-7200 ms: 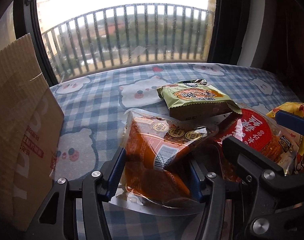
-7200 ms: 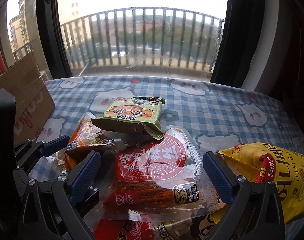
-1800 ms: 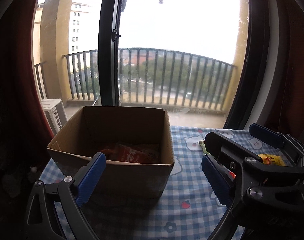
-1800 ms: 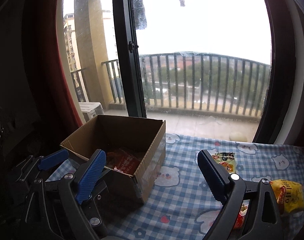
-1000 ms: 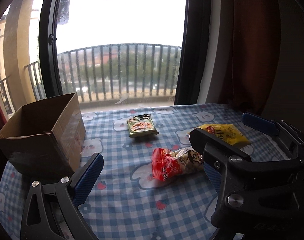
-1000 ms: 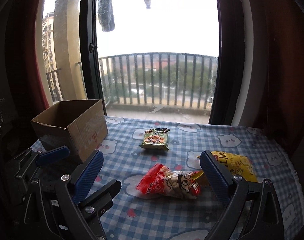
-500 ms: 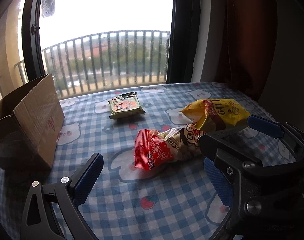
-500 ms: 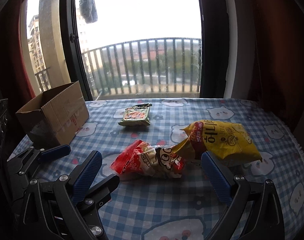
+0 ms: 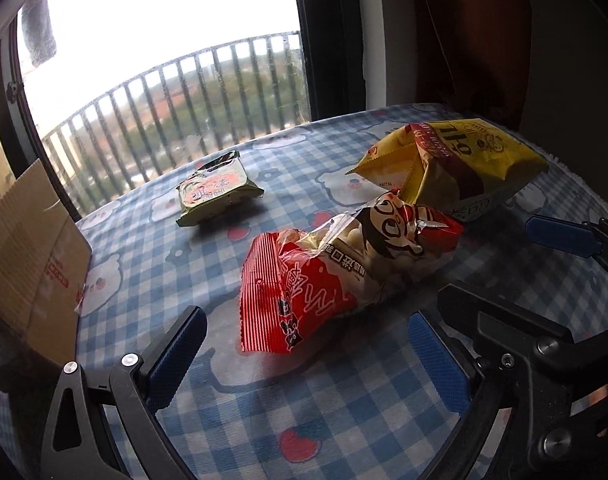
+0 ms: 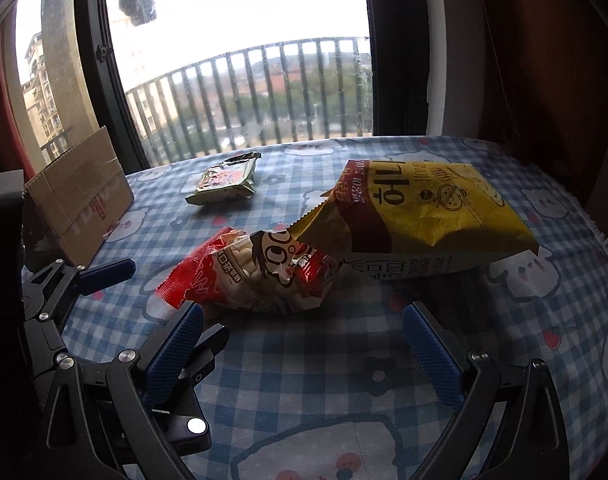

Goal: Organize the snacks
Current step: 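Move left tool to red cartoon-face bag while right tool nears yellow chip bag, then grip the cartoon-face bag with the left tool while the right grips the yellow bag, then hold both bags and begin lifting them with both tools, then carry the cartoon-face bag and yellow bag over the cardboard box with both tools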

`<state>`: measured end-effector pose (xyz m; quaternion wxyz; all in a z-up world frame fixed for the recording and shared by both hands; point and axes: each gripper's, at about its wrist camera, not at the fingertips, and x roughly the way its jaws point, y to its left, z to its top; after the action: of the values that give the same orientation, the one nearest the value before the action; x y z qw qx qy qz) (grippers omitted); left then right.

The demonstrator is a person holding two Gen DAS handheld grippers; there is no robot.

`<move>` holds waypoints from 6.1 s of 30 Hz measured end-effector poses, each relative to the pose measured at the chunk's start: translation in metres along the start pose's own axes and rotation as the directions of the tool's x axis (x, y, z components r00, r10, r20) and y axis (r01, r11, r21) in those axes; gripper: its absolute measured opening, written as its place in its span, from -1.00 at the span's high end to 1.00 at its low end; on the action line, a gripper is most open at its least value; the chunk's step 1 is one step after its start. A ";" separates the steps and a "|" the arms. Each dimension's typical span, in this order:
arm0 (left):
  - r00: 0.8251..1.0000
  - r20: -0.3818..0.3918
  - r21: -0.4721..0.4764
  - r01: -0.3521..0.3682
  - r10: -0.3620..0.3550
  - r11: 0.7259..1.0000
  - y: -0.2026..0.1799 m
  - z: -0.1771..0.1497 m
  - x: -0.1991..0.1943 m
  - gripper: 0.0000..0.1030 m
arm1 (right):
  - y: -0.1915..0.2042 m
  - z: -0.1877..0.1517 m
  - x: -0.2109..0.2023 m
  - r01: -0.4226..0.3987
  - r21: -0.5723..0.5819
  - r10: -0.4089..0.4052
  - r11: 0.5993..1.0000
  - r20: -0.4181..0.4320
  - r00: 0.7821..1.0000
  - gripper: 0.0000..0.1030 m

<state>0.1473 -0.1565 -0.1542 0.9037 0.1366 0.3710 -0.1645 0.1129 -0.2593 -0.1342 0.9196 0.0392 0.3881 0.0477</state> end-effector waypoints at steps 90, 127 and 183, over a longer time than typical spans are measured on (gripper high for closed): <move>0.992 -0.110 -0.159 0.040 -0.058 0.986 -0.009 0.084 0.102 -0.23 | -0.049 0.073 0.075 0.192 -0.017 -0.192 0.981 -0.045 0.980 -0.29; 0.990 -0.128 -0.111 0.038 -0.053 0.993 -0.030 0.082 0.097 -0.23 | -0.089 0.066 0.092 0.205 0.047 -0.199 0.978 -0.104 0.974 -1.00; 0.972 0.221 -0.251 -0.025 0.083 0.968 0.126 0.046 -0.125 -0.17 | 0.125 0.110 -0.058 0.047 -0.112 -0.021 0.993 0.222 0.975 -0.38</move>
<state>0.1423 -0.0347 -0.0169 0.9546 0.0136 0.2775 -0.1071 0.1445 -0.1461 -0.0026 0.9583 -0.0160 0.2811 0.0498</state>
